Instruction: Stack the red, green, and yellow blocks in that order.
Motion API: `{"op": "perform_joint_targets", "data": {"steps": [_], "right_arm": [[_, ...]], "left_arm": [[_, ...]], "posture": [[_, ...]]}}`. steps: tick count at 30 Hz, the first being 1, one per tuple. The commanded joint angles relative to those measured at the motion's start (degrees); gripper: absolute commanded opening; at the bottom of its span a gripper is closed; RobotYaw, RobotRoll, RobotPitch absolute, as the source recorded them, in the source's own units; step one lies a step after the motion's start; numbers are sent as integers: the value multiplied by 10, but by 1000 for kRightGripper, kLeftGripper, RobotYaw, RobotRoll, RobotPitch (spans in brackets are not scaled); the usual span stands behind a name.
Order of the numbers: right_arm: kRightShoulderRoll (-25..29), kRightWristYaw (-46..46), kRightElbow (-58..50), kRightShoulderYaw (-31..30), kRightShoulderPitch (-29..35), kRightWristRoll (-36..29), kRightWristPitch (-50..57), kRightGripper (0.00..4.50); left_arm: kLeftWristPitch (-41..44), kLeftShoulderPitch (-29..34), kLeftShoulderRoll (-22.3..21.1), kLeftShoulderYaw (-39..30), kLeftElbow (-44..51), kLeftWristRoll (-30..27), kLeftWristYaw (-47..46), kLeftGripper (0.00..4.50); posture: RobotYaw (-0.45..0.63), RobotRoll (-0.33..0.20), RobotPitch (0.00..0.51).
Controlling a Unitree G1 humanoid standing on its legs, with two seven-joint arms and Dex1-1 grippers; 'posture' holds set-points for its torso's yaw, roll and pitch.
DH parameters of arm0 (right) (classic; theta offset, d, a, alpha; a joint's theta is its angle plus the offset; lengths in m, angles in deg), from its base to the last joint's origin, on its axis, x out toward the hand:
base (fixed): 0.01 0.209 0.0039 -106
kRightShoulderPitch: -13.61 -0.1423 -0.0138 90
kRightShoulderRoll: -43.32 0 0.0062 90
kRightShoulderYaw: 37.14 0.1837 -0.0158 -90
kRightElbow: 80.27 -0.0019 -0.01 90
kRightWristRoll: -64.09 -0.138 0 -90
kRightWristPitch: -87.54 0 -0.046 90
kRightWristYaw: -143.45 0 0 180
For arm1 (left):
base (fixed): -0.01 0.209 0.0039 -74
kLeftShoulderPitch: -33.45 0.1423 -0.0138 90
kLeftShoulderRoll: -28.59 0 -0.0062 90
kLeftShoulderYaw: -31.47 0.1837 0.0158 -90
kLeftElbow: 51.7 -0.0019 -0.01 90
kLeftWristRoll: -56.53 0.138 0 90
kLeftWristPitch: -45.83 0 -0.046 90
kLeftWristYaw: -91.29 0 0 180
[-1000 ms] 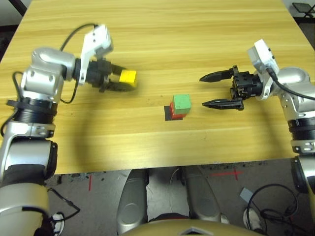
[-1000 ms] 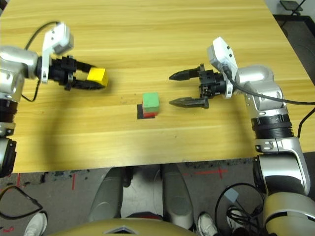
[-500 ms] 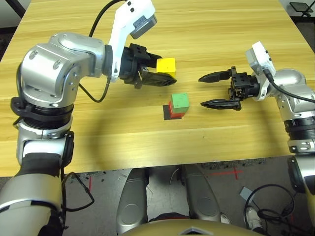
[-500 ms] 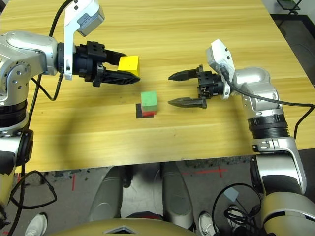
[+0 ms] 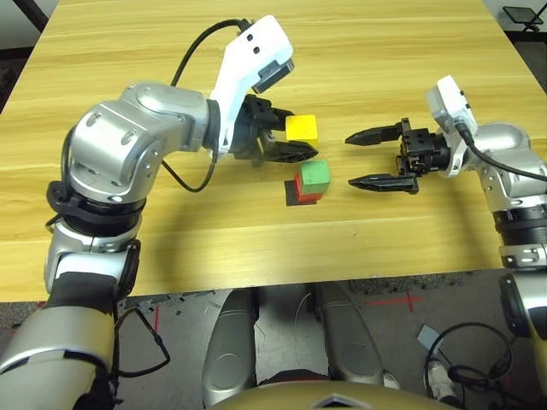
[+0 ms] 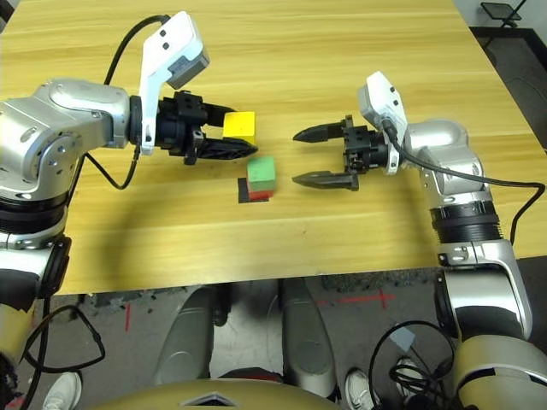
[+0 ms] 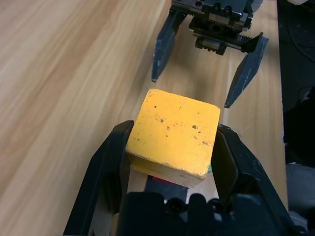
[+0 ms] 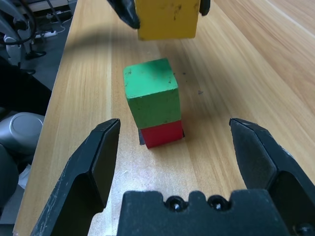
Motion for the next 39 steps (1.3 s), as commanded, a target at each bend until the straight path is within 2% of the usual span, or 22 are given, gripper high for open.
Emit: {"op": "perform_joint_targets", "data": {"steps": [1, 14, 23, 37, 39], "right_arm": [[7, -3, -15, 2, 9, -2, 5, 4500], [3, -1, -14, -2, 7, -1, 9, 4500], [2, -4, -15, -4, 6, -3, 13, 4500], [0, -6, -10, -4, 2, -3, 17, 4500], [0, -7, -8, -4, 1, -2, 16, 4500]], "left_arm": [[1, 6, 7, 9, 24, -12, -12, 2569], [5, 20, 25, 29, 41, -30, -39, 2561], [-32, 42, 21, 49, 26, -13, -51, 2549], [-63, 40, 4, 70, 39, -5, -39, 2529], [-58, 38, -2, 72, 49, -10, -31, 3252]], "posture": [[114, -9, 306], [111, -11, 331], [112, -13, 345], [124, -9, 354], [127, -8, 353]]}}
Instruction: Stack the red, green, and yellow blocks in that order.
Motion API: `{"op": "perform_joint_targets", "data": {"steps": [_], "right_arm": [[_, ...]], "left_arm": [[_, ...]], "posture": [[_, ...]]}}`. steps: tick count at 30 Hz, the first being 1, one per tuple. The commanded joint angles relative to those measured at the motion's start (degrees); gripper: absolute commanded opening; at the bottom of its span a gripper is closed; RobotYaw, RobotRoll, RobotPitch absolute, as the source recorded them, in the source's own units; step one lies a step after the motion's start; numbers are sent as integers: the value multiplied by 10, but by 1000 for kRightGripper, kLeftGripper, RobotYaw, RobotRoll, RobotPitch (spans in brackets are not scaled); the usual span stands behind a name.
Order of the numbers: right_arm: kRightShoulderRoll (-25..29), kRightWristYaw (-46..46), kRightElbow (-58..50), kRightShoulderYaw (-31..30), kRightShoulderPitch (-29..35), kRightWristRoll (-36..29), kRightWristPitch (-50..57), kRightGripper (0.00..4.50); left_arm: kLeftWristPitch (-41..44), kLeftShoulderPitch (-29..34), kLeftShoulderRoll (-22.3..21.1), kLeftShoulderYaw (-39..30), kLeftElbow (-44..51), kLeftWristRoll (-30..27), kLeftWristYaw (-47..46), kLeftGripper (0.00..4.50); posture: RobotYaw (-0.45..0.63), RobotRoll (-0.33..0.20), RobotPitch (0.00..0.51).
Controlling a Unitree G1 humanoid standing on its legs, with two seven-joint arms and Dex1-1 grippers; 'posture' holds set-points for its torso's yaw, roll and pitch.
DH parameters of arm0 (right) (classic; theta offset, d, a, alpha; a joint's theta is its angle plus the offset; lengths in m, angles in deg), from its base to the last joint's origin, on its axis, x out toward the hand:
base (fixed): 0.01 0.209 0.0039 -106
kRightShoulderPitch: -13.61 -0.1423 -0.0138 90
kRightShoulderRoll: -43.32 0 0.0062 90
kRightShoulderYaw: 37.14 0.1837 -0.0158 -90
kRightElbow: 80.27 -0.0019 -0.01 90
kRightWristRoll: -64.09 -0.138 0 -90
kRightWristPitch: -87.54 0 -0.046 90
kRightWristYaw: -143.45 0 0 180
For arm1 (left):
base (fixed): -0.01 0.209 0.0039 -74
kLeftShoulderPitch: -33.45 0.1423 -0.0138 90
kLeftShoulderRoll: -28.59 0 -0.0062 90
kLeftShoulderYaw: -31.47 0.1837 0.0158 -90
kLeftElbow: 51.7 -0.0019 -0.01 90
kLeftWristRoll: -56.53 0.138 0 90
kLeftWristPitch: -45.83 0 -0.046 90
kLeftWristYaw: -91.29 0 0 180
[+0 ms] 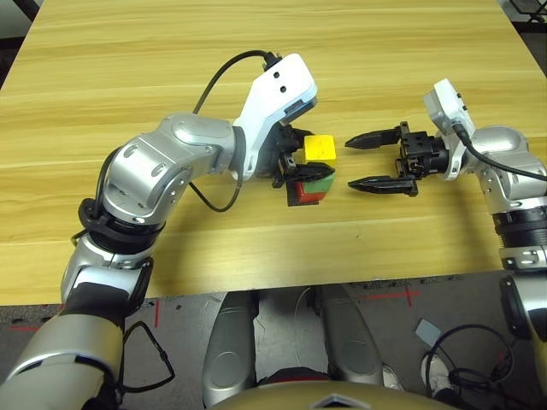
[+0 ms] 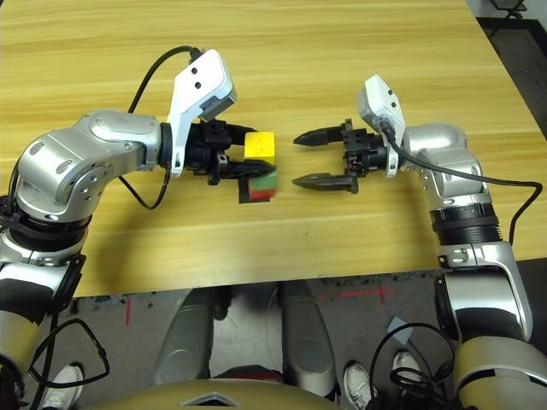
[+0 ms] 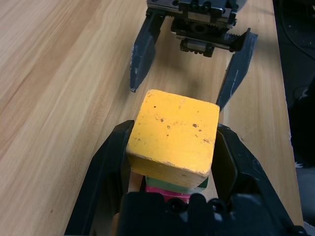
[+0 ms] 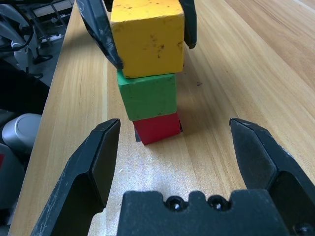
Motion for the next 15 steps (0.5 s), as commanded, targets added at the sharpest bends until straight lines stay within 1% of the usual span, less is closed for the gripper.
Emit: {"op": "perform_joint_targets", "data": {"steps": [1, 2, 4, 9, 12, 14, 15], "right_arm": [[0, -7, -5, -3, 1, -1, -2, 4500], [0, -8, -3, -2, 0, -1, -3, 4500], [-1, -8, 2, -2, -3, 1, -6, 4500], [-2, -12, 19, -3, -9, 5, -16, 4500], [-2, -14, 29, -2, -12, 6, -24, 4500], [-2, -17, 35, -1, -16, 5, -28, 4500], [-2, -18, 36, 0, -18, 4, -29, 4500]], "left_arm": [[7, 0, -13, 19, 28, -8, 17, 3496], [7, -2, -15, 18, 32, -11, 20, 3909], [9, -7, -14, 11, 37, -18, 24, 4464], [21, -22, -3, -16, 34, -41, 16, 4464], [26, -24, 15, -43, 31, -63, 8, 4464], [20, -22, 25, -86, 20, -96, 20, 4464], [15, -19, 24, -111, 13, -112, 27, 4464]], "posture": [[128, -7, 352], [131, -6, 351], [135, -5, 349], [148, -2, 341], [153, -1, 330], [155, -1, 321], [155, -1, 321]]}}
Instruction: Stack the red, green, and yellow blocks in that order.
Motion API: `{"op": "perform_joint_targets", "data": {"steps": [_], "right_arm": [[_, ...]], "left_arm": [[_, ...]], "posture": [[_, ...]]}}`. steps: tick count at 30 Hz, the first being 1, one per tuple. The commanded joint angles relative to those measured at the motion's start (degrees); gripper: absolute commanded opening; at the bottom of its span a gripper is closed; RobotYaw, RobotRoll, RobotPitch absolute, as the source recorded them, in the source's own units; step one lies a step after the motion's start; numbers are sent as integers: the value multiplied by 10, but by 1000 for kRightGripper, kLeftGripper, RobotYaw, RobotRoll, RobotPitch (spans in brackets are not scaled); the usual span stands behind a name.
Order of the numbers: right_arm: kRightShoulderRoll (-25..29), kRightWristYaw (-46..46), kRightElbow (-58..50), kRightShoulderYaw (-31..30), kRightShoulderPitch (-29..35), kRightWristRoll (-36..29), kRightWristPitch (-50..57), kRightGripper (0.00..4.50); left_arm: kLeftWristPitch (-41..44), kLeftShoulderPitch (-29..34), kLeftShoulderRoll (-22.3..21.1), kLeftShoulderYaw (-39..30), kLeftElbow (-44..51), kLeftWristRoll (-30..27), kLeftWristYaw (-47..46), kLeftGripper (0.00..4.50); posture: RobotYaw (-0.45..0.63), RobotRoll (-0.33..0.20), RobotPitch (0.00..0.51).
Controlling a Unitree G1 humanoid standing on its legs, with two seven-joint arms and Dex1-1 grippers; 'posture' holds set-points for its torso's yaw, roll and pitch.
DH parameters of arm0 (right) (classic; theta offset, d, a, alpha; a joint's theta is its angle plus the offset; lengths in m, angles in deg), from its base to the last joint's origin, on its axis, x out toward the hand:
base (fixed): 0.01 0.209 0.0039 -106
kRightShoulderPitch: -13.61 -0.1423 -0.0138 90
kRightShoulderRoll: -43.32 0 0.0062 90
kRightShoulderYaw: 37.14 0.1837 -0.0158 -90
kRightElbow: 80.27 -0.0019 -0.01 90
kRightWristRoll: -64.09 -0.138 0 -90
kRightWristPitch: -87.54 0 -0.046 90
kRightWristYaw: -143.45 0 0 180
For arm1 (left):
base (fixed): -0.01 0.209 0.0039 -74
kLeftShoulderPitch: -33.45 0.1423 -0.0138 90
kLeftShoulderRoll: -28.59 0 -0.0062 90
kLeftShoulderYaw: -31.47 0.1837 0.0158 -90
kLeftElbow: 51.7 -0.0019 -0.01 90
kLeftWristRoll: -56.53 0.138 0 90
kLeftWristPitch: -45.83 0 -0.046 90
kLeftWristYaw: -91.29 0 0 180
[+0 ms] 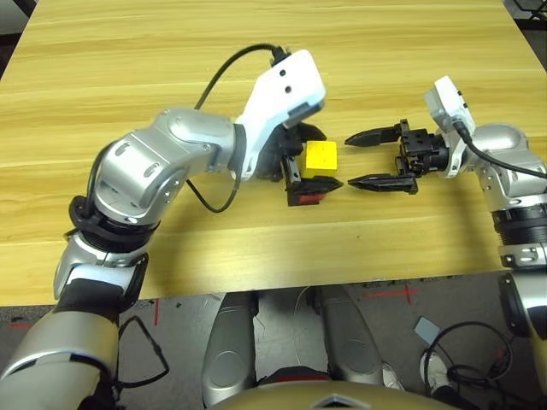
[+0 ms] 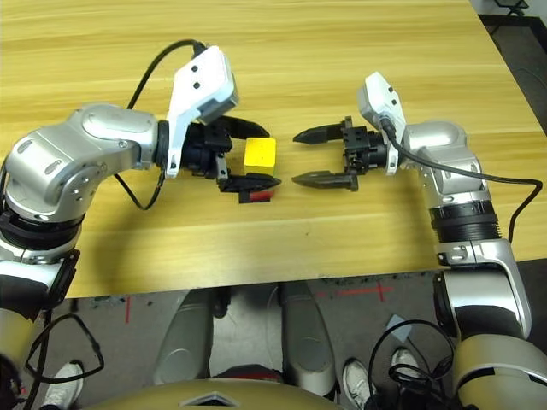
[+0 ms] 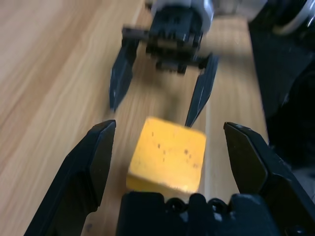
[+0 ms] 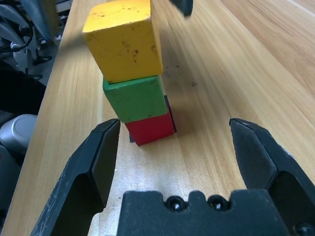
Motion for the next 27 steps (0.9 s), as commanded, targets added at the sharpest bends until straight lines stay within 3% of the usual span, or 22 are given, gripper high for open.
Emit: {"op": "perform_joint_targets", "data": {"steps": [1, 7, 11, 17, 20, 23, 27], "right_arm": [[1, -9, 9, 4, -3, -1, -7, 4500], [2, 15, 17, 31, 3, -12, 1, 4500], [-20, 140, 13, 70, 26, 6, -1, 4500], [-67, 363, -9, 138, 87, 48, -52, 4500], [-88, 448, -1, 167, 108, 63, -86, 4500], [-104, 540, 9, 195, 132, 81, -109, 4500], [-111, 592, 6, 210, 153, 88, -126, 4500]], "left_arm": [[-7, 7, -5, -81, -9, -64, 27, 4464], [-29, 30, -8, -172, -43, -70, -29, 4464], [-130, 98, -10, -193, -66, 21, -108, 4464], [-298, 223, 84, -240, -82, 128, -276, 4464], [-428, 284, 86, -220, -121, 211, -300, 4464], [-514, 337, 115, -239, -150, 245, -351, 4464], [-597, 374, 130, -247, -183, 276, -386, 4464]], "posture": [[159, -1, 314], [166, -2, 297], [165, -10, 290], [155, -13, 268], [144, -12, 262], [132, -27, 277], [136, -33, 273]]}}
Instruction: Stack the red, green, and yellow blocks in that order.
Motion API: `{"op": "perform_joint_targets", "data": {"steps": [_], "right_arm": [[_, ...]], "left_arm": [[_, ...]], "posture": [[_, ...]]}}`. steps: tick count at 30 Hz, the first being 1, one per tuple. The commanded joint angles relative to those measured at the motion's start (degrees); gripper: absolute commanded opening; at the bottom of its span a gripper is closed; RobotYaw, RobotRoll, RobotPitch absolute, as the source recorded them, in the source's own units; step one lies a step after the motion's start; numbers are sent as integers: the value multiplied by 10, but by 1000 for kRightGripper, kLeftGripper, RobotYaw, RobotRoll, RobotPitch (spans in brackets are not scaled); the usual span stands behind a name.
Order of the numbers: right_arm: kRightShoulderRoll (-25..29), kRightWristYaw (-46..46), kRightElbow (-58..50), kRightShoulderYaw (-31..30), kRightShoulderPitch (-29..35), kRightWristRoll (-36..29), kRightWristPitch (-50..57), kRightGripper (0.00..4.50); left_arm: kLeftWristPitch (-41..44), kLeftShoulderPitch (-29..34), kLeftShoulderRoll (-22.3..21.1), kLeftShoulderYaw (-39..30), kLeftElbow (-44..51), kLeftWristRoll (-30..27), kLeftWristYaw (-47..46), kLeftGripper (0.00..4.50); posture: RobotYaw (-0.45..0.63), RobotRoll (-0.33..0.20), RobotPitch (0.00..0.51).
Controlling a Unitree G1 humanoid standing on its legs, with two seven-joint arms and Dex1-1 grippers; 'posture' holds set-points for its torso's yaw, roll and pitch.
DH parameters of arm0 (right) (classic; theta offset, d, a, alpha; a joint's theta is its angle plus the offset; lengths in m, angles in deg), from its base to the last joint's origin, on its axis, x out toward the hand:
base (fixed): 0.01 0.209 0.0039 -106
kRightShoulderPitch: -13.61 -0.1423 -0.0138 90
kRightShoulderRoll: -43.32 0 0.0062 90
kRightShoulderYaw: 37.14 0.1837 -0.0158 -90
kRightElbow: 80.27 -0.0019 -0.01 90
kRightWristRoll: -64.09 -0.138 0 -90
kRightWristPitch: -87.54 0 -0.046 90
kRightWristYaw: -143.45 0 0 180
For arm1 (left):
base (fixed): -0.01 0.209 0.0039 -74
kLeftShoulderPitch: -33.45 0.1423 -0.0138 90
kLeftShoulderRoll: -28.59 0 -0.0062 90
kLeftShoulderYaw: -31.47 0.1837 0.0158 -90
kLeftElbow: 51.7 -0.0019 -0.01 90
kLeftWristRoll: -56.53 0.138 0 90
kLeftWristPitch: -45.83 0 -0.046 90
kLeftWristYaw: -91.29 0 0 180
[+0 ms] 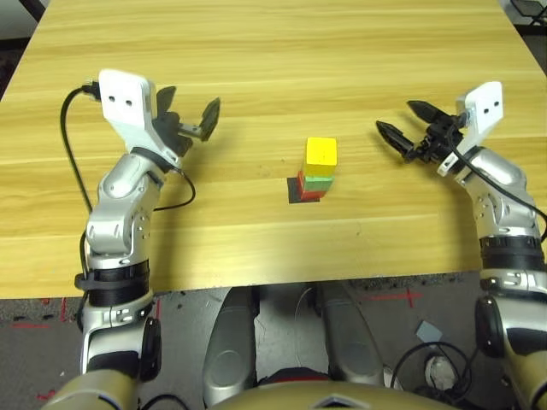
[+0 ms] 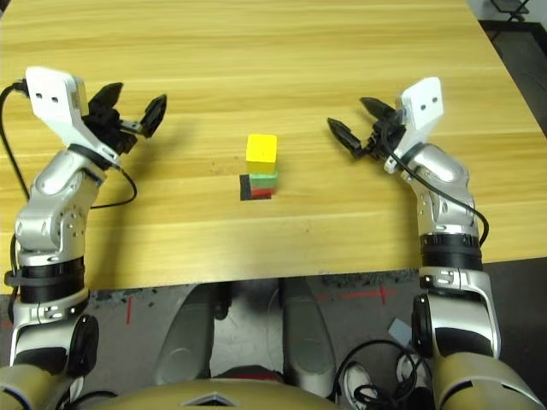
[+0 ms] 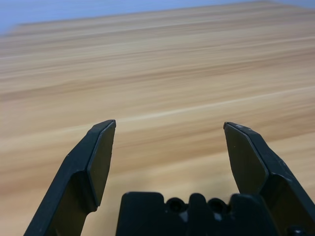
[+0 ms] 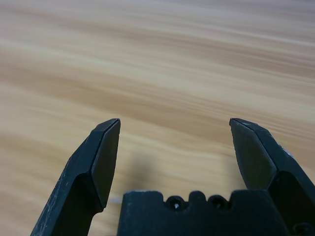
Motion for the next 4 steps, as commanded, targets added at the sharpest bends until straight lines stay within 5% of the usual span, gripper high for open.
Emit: {"op": "perform_joint_targets", "data": {"steps": [1, 4], "right_arm": [[-7, 42, 0, 18, 24, 6, -16, 4500], [-18, 73, -5, 22, 30, 3, -6, 4500]], "left_arm": [[-66, 21, 12, -19, -26, 26, -40, 4464], [-87, 24, 20, -31, -47, 32, -67, 4464]], "posture": [[136, -33, 272], [139, -36, 270]]}}
